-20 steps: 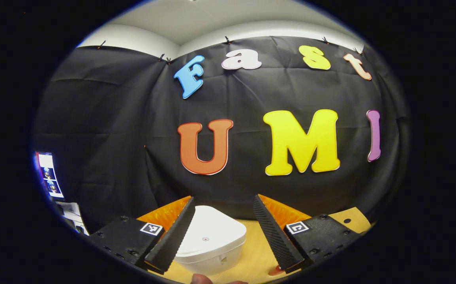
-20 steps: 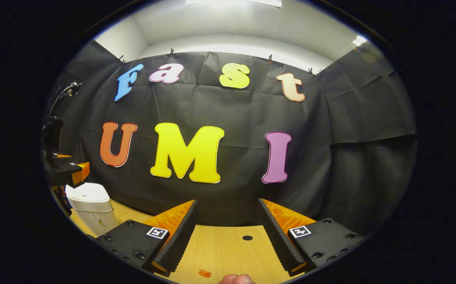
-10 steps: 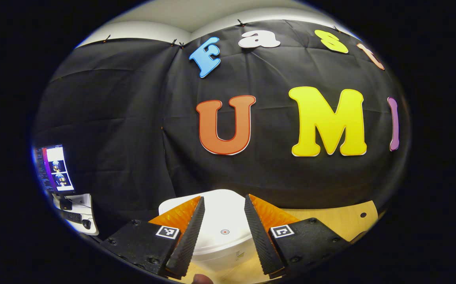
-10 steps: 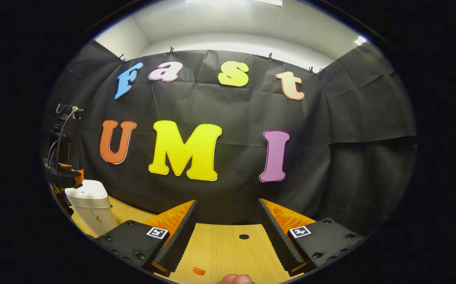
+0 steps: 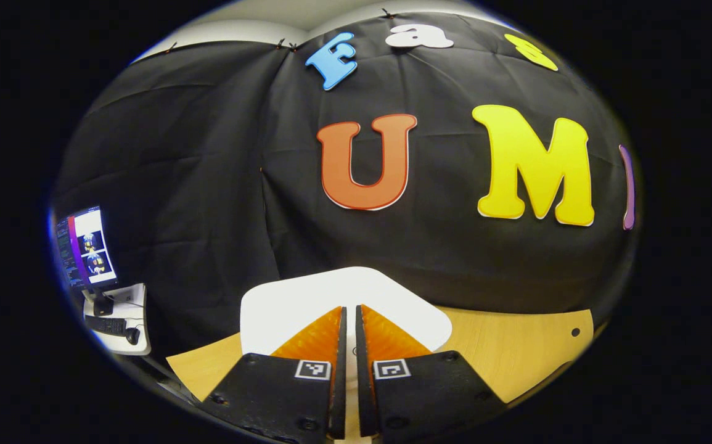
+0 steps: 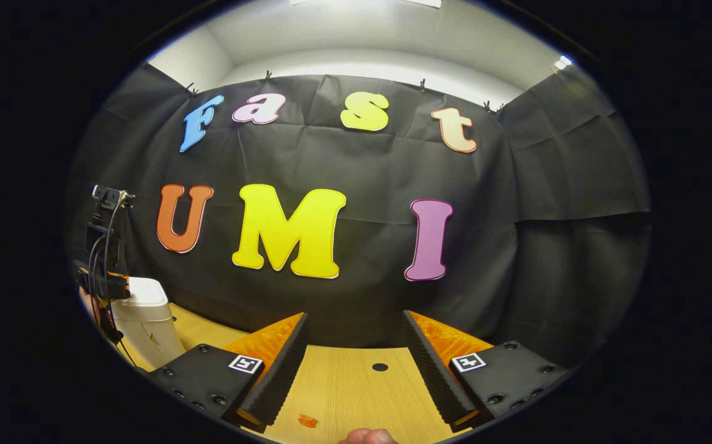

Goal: Press the lid of the desktop garbage bin to open it, pick up the crumpled paper on the desktop and throw it into the bin, then pick up the pop can on the desktop and drop it into the bin, and finally close the garbage bin lid.

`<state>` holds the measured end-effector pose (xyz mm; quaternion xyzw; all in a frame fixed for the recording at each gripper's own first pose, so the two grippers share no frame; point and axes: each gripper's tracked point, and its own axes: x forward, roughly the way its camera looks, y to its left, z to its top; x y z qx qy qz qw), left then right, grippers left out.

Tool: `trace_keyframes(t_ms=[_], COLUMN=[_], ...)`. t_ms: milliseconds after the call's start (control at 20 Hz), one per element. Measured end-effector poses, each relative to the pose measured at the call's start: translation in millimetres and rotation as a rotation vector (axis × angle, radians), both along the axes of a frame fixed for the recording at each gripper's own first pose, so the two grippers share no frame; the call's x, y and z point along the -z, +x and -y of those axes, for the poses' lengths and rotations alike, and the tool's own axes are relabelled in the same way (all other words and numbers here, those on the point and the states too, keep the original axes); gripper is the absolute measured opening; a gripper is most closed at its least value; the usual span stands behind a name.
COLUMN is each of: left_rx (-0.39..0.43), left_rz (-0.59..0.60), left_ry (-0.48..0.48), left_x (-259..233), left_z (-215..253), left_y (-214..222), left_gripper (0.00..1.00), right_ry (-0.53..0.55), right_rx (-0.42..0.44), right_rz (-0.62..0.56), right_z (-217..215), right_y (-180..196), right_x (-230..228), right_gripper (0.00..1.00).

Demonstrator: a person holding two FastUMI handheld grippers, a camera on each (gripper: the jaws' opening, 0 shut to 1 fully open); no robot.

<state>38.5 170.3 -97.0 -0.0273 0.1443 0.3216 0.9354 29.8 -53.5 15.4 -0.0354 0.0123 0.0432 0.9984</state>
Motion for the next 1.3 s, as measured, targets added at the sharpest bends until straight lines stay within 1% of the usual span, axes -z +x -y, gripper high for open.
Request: trace_keyframes(t_ms=[100, 250, 300, 400, 500, 600, 750, 800, 900, 1000, 1100, 1150, 1250, 1300], left_rx=[-0.012, 0.009, 0.014, 0.017, 0.003, -0.014, -0.007, 0.014, 0.036, 0.051, 0.055, 0.076, 0.147, 0.172], left_rz=[0.009, -0.016, -0.001, -0.058, -0.082, -0.058, 0.008, 0.012, -0.026, 0.006, 0.044, 0.058, 0.103, 0.122], left_ry=[-0.022, -0.082, -0.051, -0.01, 0.013, -0.02, -0.009, 0.026, 0.071, 0.078, 0.11, 0.132, 0.156, 0.172], left_x=[4, 20, 17, 19, 24, 30, 19, 13, 6, -6, -30, -42, -64, -73], left_z=[0, 9, 8, 10, 8, 8, 8, 9, 7, 7, 7, 9, 21, 24], left_y=[1, 5, 10, 8, 5, 3, 6, 10, 12, 11, 9, 10, 20, 20], left_gripper=[0.05, 0.03, 0.03, 0.03, 0.04, 0.04, 0.04, 0.04, 0.04, 0.04, 0.05, 0.06, 0.29, 0.29], right_ry=[-0.005, -0.005, -0.004, -0.001, -0.002, -0.009, -0.013, -0.008, 0.027, 0.058, 0.051, 0.046, 0.049, 0.058], right_rx=[0.0, 0.004, 0.002, -0.014, -0.036, -0.052, -0.067, -0.064, -0.035, -0.018, -0.01, -0.005, 0.005, 0.008], right_rz=[-0.005, -0.013, -0.017, -0.026, -0.032, -0.029, -0.015, -0.021, -0.033, -0.032, -0.026, -0.024, -0.029, -0.033], right_z=[1, 1, -1, -9, -18, -24, -26, -25, -18, -16, -15, -14, -13, -15], right_y=[2, 4, 5, 5, 4, 3, 3, 5, 10, 11, 12, 12, 12, 11], right_x=[3, 6, 8, 11, 14, 14, 14, 15, 16, 13, 11, 11, 13, 13], right_gripper=[0.95, 0.95, 0.95, 0.95, 0.95, 0.95, 0.95, 0.95, 0.95, 0.95, 0.95, 0.95, 0.95, 0.95])
